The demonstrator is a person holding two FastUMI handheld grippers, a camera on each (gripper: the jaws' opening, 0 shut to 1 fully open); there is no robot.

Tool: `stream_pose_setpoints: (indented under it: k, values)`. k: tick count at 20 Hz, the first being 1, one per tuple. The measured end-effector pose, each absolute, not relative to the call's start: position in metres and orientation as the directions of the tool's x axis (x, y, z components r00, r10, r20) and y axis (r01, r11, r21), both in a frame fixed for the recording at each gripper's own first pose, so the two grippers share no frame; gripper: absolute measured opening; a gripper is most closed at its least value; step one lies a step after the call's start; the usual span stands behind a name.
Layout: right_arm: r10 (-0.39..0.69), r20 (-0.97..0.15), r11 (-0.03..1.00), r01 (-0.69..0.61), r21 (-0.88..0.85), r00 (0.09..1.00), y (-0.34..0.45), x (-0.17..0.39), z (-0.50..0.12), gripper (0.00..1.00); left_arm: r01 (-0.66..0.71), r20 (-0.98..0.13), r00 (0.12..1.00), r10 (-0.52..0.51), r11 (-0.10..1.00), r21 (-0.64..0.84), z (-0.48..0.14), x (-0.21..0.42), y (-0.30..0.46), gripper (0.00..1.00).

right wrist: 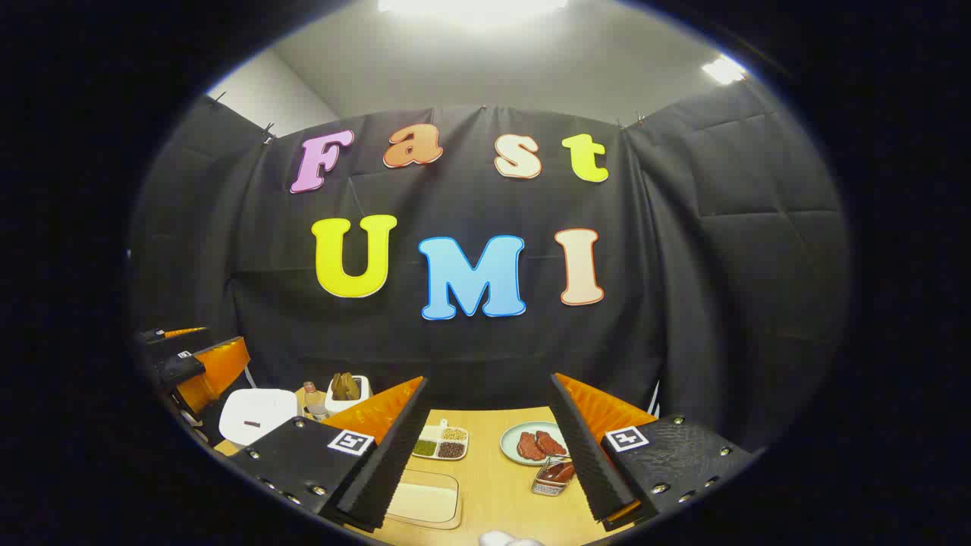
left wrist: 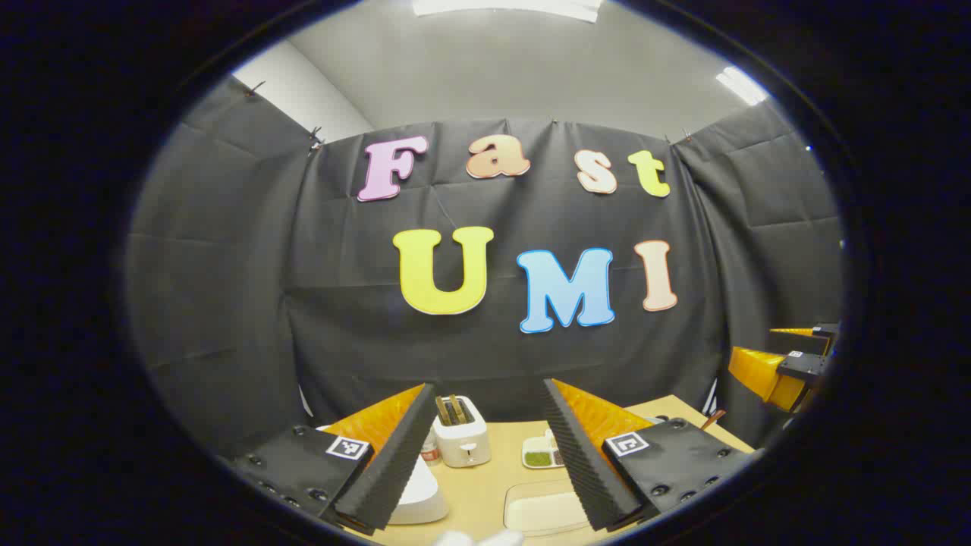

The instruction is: Close the left gripper, press the button to open the rice cooker; take a wooden spoon from the chopstick holder with the right hand, scoop a spoonful of rice and pour it into the rice cooker, then put the wooden spoon back into the chopstick holder.

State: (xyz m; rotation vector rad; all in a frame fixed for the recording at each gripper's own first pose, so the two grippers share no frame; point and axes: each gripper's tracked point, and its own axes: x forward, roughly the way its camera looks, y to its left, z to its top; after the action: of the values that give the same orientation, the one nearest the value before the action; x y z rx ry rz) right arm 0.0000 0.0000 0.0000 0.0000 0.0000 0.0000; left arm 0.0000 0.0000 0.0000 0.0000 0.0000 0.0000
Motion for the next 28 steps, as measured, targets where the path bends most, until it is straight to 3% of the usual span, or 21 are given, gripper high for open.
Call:
stream_pose_setpoints:
  k: [28]
  values:
    - [-0.044,0.006,0.999,0.043,0.028,0.999,0.013,-0.030,0.016,0.95,0.005,0.003,1.000,-0.005,1.000,-0.011,-0.007,-0.015,0.037,0.98]
